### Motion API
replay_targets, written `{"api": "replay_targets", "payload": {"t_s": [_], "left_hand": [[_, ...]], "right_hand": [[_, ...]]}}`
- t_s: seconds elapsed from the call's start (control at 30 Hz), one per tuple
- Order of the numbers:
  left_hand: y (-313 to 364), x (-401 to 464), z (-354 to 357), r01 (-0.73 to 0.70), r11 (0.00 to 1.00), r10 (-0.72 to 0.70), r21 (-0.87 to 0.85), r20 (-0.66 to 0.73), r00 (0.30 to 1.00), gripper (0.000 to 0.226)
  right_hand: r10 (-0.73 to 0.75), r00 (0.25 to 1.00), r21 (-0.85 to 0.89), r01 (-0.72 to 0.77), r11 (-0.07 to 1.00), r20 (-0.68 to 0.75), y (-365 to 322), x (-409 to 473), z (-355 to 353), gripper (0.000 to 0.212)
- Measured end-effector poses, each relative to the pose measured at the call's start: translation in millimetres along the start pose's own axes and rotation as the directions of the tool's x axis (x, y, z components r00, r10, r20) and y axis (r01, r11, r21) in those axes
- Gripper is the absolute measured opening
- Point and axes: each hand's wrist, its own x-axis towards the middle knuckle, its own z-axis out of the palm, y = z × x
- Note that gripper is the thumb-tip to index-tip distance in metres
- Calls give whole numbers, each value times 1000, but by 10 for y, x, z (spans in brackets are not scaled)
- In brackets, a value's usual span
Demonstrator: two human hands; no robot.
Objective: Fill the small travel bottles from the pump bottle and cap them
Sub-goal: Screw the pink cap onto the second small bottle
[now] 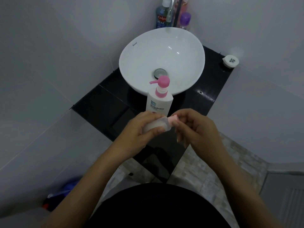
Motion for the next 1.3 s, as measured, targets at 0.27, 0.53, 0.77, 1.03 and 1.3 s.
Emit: {"api": "replay_targets", "payload": {"t_s": [0.27, 0.53, 0.77, 1.03, 1.3], "left_hand": [[-61, 11, 45, -32, 976, 41, 215, -40, 998, 44], [-143, 14, 115, 6, 957, 28, 288, -112, 993, 56], [-414, -9, -43, 157, 956, -127, 249, -133, 983, 42], [-806, -77, 17, 238, 924, -216, 298, -106, 971, 28], [-914, -83, 84, 228, 924, -201, 307, -119, 972, 27]], "right_hand": [[133, 986, 142, -119, 983, -97, 63, -36, 169, 21], [110, 986, 82, -101, 992, -124, 203, 10, 219, 12], [21, 1000, -485, -17, 874, 2, 539, 61, 311, 24], [156, 973, -610, -19, 792, 172, 831, 58, 554, 29], [214, 945, -681, 13, 732, 247, 944, 83, 690, 33]]}}
